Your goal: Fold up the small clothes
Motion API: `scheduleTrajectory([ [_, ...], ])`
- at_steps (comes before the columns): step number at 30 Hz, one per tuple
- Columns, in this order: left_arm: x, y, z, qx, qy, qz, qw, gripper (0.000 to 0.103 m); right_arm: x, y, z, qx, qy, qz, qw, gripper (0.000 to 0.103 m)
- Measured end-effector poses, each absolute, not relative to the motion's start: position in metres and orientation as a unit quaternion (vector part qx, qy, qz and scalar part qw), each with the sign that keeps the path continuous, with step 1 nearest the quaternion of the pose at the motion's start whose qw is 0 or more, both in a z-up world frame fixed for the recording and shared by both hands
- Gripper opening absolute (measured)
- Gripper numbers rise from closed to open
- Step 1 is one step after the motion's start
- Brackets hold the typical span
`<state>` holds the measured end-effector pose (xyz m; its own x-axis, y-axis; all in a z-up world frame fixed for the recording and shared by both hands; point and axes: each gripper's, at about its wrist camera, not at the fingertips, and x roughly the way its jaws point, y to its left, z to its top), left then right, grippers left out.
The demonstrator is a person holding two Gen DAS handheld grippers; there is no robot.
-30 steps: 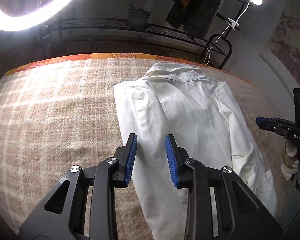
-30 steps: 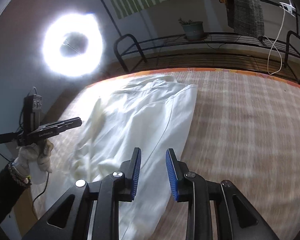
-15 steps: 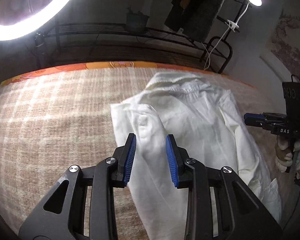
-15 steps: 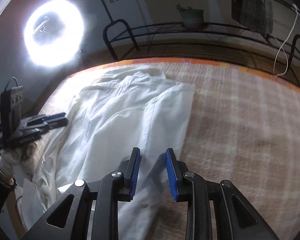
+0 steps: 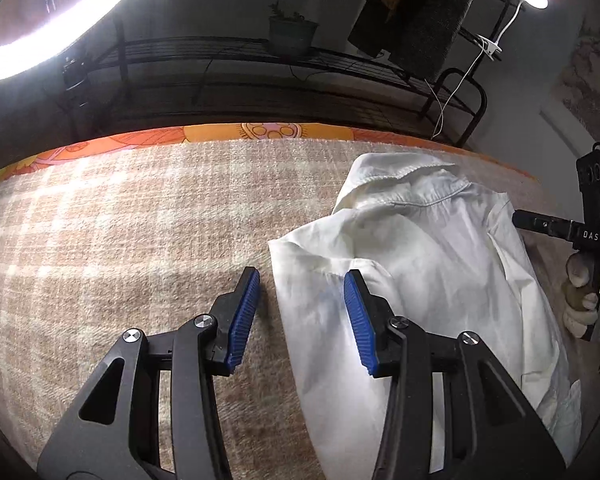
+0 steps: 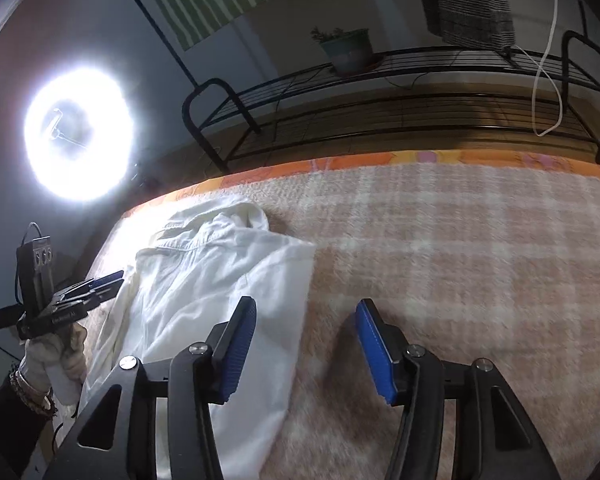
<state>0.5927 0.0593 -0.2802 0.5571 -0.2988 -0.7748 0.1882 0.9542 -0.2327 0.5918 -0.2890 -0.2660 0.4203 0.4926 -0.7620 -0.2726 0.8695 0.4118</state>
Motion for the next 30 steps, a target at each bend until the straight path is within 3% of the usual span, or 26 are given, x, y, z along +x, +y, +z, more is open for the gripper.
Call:
scheduleTrajectory([
  [1,0.595,0.057,-0.280,-0.058,0.450,-0.137,0.881,0.038,0.596,-0.285,-0.266,0.112,0.487,0.232,0.834,0.049],
  [3,0.599,0.057,-0.280,-0.065,0.452,-0.140,0.879,0.011,0.604,-0.278,-0.267,0.107,0.492,0.237,0.831,0.036],
  [5,0.601,0.060,-0.276,-0.077,0.451,-0.142,0.878,0.004,0.607,-0.269,-0.270,0.099,0.499,0.240,0.827,0.023],
  [7,0.598,0.064,-0.268,-0.083,0.443,-0.147,0.880,0.002,0.608,-0.261,-0.269,0.089,0.499,0.241,0.828,0.004],
  [21,0.541,0.062,-0.181,-0.064,0.377,-0.161,0.910,0.001,0.574,-0.270,-0.197,0.094,0.430,0.273,0.856,0.000],
  [30,0.460,0.054,-0.140,-0.039,0.352,-0.165,0.920,0.001,0.504,-0.274,-0.144,0.063,0.399,0.288,0.868,0.000],
])
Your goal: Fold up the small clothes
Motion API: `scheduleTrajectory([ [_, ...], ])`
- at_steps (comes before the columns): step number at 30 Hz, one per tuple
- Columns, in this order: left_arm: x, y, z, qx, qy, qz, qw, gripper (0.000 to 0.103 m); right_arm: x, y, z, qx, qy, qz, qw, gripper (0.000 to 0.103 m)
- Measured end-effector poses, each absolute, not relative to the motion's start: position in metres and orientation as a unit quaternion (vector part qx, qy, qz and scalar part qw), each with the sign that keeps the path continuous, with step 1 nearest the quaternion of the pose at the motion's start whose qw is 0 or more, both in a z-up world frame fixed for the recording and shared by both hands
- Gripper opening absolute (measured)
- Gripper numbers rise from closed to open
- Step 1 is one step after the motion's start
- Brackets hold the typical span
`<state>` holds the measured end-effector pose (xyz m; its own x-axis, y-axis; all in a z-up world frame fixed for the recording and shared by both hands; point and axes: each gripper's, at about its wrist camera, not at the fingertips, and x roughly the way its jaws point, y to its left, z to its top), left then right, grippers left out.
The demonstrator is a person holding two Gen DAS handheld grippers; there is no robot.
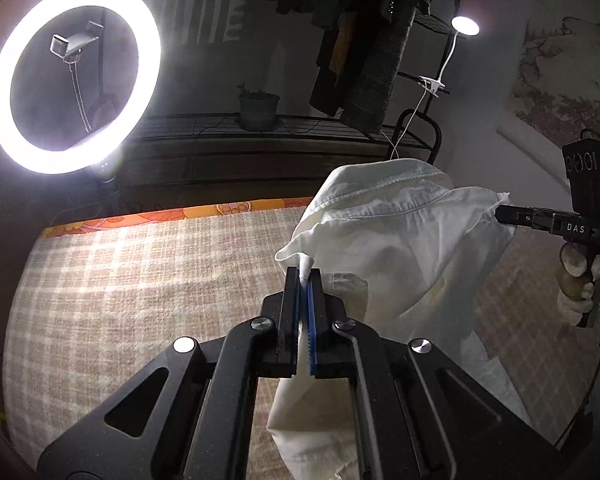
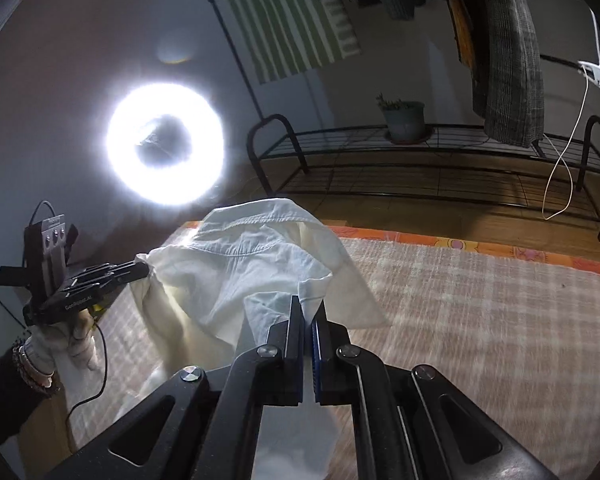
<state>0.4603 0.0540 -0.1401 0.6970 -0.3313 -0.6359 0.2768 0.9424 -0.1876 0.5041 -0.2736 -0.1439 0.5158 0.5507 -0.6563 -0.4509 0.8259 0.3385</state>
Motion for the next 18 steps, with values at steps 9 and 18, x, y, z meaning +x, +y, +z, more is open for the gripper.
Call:
scheduleTrajectory([
  [9,0.373,0.045,-0.133,-0.030,0.350,-0.165,0.922,0.001,0.408,-0.274,-0.125,0.033,0.399,0.291,0.869,0.000],
  [18,0.295,0.037,-0.177,-0.022,0.373,-0.149,0.915,0.001,0.334,-0.275,-0.138,0.022,0.402,0.282,0.871,0.000],
])
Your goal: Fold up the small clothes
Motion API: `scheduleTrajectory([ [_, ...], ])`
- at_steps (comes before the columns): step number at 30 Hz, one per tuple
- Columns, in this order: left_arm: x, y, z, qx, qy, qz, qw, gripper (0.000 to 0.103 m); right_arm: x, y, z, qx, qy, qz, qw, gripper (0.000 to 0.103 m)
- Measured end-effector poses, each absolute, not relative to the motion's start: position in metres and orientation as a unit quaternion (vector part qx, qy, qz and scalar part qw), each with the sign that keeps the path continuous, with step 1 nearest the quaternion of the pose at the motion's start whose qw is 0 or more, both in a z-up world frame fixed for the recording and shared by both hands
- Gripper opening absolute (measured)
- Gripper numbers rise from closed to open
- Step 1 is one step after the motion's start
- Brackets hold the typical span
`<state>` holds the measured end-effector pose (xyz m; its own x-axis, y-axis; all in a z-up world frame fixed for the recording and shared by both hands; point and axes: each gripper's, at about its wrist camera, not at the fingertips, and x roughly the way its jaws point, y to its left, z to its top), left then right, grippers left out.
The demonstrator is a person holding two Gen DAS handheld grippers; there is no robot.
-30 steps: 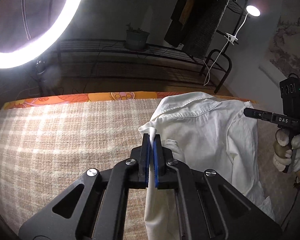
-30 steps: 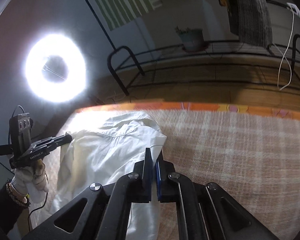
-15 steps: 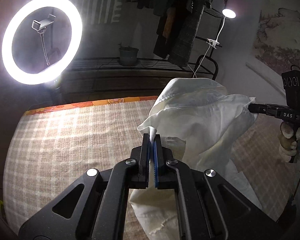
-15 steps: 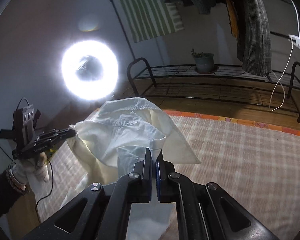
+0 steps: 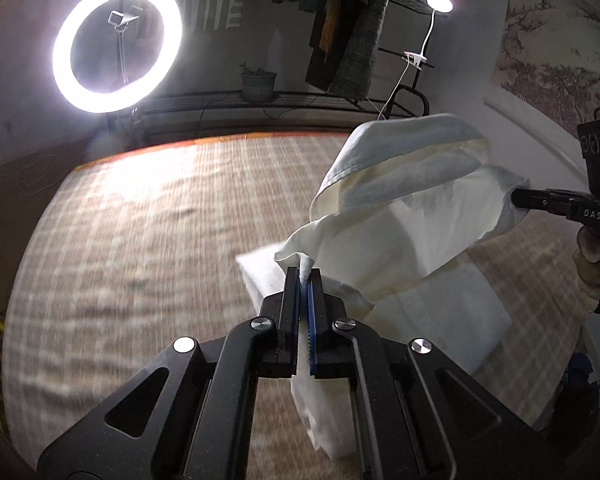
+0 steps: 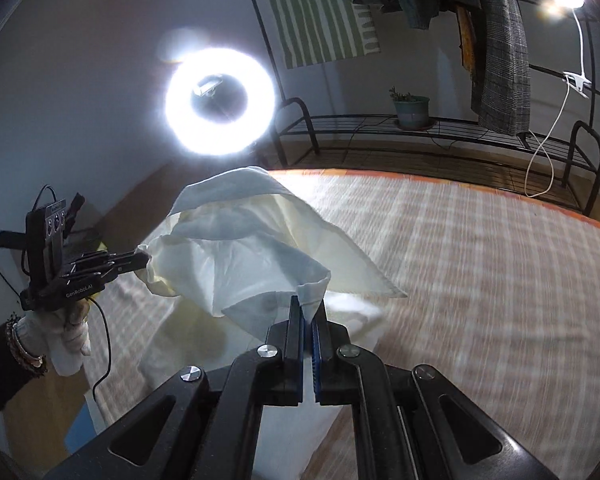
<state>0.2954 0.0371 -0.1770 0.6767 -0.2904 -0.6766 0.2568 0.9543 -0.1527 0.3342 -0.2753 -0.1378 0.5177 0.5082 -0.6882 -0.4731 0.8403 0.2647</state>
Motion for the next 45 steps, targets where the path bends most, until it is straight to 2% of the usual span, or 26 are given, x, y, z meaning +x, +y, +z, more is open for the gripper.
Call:
scheduleTrajectory([
  [11,0.242,0.033,-0.222,0.000,0.398,-0.144,0.906,0.001,0.268,-0.270,-0.181,-0.020,0.411,0.257,0.874,0.002],
  [14,0.230,0.037,-0.226,0.004,0.404,-0.147,0.903,0.001,0.253,-0.269,-0.187,-0.043,0.411,0.256,0.874,0.008],
  [16,0.221,0.043,-0.227,-0.004,0.408,-0.150,0.901,0.001,0.242,-0.272,-0.189,-0.057,0.412,0.256,0.873,0.017],
  [21,0.200,0.064,-0.220,-0.059,0.413,-0.154,0.896,0.001,0.220,-0.295,-0.187,-0.051,0.416,0.251,0.872,0.024],
  [22,0.199,0.068,-0.218,-0.077,0.414,-0.155,0.894,0.004,0.217,-0.301,-0.186,-0.039,0.417,0.250,0.873,0.026],
  [23,0.200,0.073,-0.217,-0.098,0.415,-0.157,0.891,0.013,0.217,-0.309,-0.185,-0.018,0.419,0.250,0.873,0.027],
  [24,0.204,0.079,-0.217,-0.127,0.418,-0.158,0.886,0.029,0.217,-0.319,-0.184,0.013,0.422,0.249,0.872,0.031],
  [26,0.215,0.089,-0.219,-0.189,0.422,-0.159,0.872,0.038,0.223,-0.335,-0.186,0.077,0.430,0.247,0.865,0.039],
  [28,0.229,0.095,-0.225,-0.253,0.433,-0.167,0.849,0.038,0.233,-0.346,-0.190,0.142,0.437,0.240,0.855,0.045],
  [33,0.253,0.101,-0.239,-0.357,0.441,-0.180,0.804,0.038,0.255,-0.338,-0.217,0.228,0.486,0.245,0.807,0.047],
  [34,0.255,0.101,-0.240,-0.363,0.442,-0.182,0.800,0.038,0.258,-0.333,-0.223,0.238,0.495,0.247,0.798,0.047],
  [35,0.259,0.100,-0.242,-0.368,0.445,-0.183,0.796,0.030,0.260,-0.328,-0.228,0.242,0.502,0.250,0.791,0.047],
  [36,0.262,0.099,-0.244,-0.371,0.449,-0.184,0.792,0.005,0.262,-0.323,-0.233,0.243,0.508,0.253,0.786,0.046],
  [37,0.266,0.097,-0.248,-0.370,0.458,-0.182,0.787,0.000,0.264,-0.319,-0.236,0.242,0.513,0.258,0.782,0.038],
  [38,0.268,0.097,-0.251,-0.374,0.462,-0.178,0.785,0.000,0.266,-0.311,-0.240,0.236,0.522,0.264,0.776,0.031],
  [40,0.266,0.099,-0.252,-0.407,0.456,-0.184,0.770,0.000,0.267,-0.304,-0.242,0.214,0.533,0.255,0.778,0.010],
  [42,0.257,0.104,-0.246,-0.434,0.441,-0.191,0.762,0.000,0.270,-0.307,-0.235,0.214,0.532,0.257,0.778,0.003],
  [45,0.242,0.105,-0.243,-0.448,0.433,-0.195,0.758,0.000,0.268,-0.325,-0.216,0.252,0.505,0.273,0.779,0.002],
])
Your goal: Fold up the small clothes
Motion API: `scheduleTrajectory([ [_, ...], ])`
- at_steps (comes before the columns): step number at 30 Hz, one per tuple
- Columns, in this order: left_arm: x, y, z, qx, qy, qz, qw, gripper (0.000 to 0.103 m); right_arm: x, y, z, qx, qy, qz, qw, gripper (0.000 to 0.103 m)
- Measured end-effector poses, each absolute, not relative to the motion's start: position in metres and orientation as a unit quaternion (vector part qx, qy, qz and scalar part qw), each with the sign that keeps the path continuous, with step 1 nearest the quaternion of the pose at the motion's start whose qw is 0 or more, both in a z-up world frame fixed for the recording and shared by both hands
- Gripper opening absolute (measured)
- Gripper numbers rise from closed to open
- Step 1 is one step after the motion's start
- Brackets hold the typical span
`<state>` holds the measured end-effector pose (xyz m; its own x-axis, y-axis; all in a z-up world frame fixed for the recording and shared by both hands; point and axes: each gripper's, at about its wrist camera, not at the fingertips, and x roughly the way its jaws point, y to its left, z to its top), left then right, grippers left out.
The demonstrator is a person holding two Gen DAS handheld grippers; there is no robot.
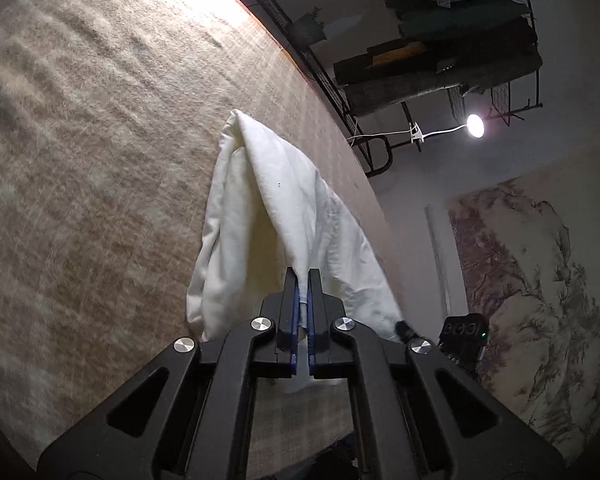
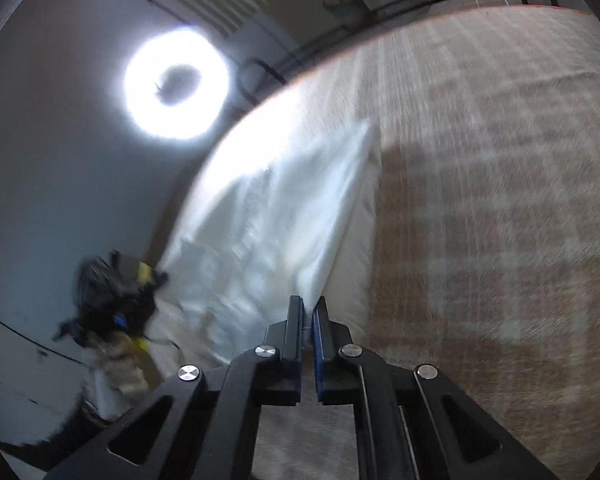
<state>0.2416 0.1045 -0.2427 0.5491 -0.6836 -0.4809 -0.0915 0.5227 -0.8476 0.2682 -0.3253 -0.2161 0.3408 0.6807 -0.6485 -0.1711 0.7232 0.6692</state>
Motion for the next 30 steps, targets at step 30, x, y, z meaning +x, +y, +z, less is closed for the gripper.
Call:
scheduleTrajectory([
  [30,0.265,0.064,-0.184,-0.170,0.426,-0.129,0.879,0.001,0.271,-0.307,-0.165,0.056,0.438,0.254,0.860,0.029],
])
